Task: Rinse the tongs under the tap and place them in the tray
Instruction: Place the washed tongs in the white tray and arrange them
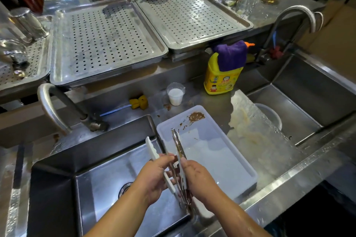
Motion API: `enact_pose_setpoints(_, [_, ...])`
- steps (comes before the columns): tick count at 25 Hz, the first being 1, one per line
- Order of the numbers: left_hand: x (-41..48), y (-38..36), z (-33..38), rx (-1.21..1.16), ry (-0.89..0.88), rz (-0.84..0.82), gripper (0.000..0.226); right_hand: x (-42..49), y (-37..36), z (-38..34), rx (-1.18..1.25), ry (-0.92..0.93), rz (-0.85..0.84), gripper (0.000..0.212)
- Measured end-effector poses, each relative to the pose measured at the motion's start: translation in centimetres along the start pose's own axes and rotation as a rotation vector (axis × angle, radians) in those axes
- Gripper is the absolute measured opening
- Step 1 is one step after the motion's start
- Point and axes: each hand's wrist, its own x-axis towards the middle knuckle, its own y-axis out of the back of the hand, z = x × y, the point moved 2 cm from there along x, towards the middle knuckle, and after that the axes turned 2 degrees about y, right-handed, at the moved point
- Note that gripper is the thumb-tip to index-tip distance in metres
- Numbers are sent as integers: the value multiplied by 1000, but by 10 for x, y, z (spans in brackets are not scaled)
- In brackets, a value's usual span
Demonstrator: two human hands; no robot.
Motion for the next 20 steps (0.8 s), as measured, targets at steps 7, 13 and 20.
enact_pose_setpoints(7, [18, -12, -4, -92, 8, 3, 15, 7, 27, 16, 88, -22, 65, 23])
enact_pose_setpoints(13, [32, -36, -19, 55, 42, -19, 13, 15, 47, 39, -126, -25, 132, 27])
enact_pose_setpoints(20, [49, -59, -32, 444, 97, -11, 56, 10, 92, 64, -632, 0, 239, 25])
